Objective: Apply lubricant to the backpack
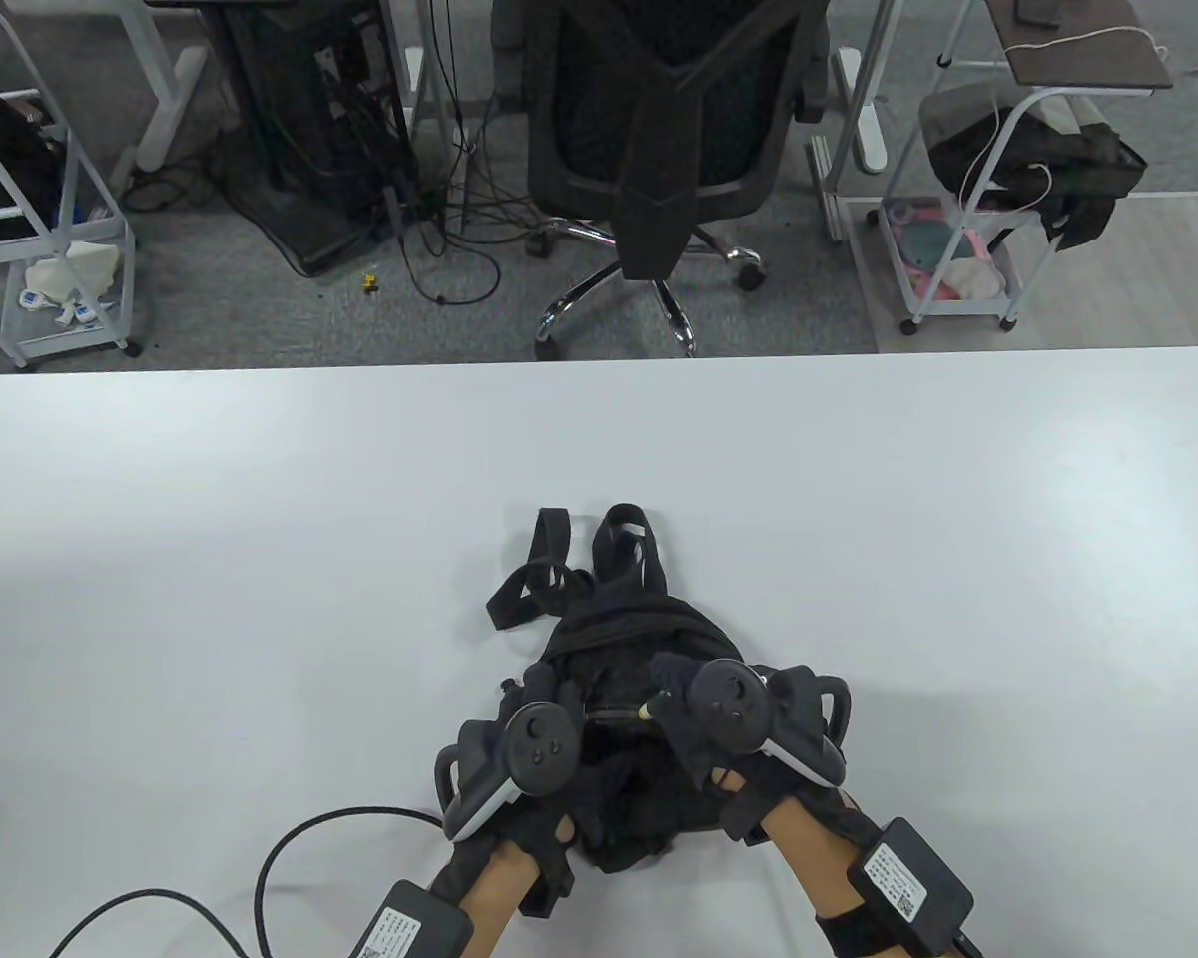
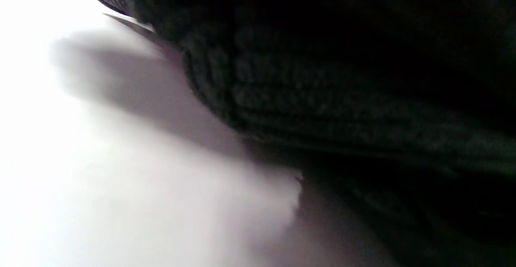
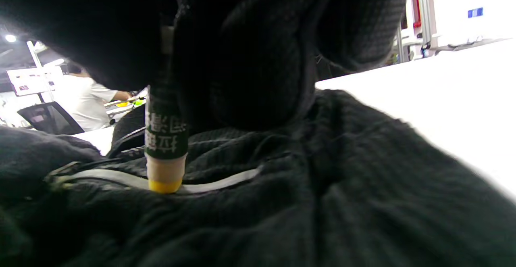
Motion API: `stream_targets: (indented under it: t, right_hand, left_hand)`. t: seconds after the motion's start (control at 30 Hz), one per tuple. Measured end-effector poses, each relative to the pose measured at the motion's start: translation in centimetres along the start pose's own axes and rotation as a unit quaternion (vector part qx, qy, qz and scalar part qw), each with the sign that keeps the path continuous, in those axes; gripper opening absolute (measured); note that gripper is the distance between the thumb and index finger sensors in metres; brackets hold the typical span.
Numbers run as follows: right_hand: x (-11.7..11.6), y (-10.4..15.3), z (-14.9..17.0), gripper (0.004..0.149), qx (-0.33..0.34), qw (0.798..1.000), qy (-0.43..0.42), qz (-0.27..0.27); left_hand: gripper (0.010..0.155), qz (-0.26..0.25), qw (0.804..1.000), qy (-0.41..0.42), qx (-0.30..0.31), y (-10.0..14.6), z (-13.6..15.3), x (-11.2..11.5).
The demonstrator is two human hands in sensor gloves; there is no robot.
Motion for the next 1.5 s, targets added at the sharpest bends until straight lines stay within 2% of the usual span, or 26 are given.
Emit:
stream_targets:
  t: [0.37, 0.67, 0.8, 1.03, 1.2, 1.33, 1.5]
  right_hand:
    - [-0.5, 0.0, -1.2, 0.044, 0.011, 0.999, -0.030, -0.004]
    - [-0.1, 0.2, -0.8, 0.042, 0.009, 1.000, 0.001, 0.007]
    - [-0.6, 0.3, -1.8, 0.042, 0.022, 0.999, -0.036, 0.007]
    - [-0.3, 0.4, -1.3, 0.041, 0.017, 1.000, 0.005, 0.009]
    - [-0.6, 0.5, -2.0, 0.042, 0.027, 1.000, 0.002, 0.013]
    - [-0.8, 0.6, -2.3, 0.042, 0.032, 0.999, -0.031, 0.012]
    - [-0.6, 0.5, -1.9, 0.042, 0.024, 1.000, -0.004, 0.011]
  left_hand:
    - [0.093, 0.000, 1.000, -0.001, -0.001, 0.0, -0.1, 0.1]
    - [0.093, -0.002, 1.000, -0.006, -0.004, 0.1, -0.3, 0.1]
    - [0.093, -0.004, 1.000, -0.009, -0.005, 0.1, -0.5, 0.1]
    - [0.093, -0.002, 1.000, -0.006, -0.003, 0.1, -0.5, 0.2]
    - [0.092, -0.002, 1.000, -0.006, -0.002, 0.1, -0.6, 0.2]
    - [0.093, -0.002, 1.000, -0.006, 0.000, 0.1, -0.6, 0.2]
    - [0.092, 0.000, 1.000, -0.006, 0.002, 0.2, -0.7, 0.3]
Point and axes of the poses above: the tracker on the back of each hand, its own z axis roughly to the little-finger side, its own y axis roughly from the fingertips to the wrist, x = y × z, the point moved 2 cm from there along -y, roughly from the wrist to the fingertips, and after that the axes turned 8 degrees about -x, right-handed, at the moved point
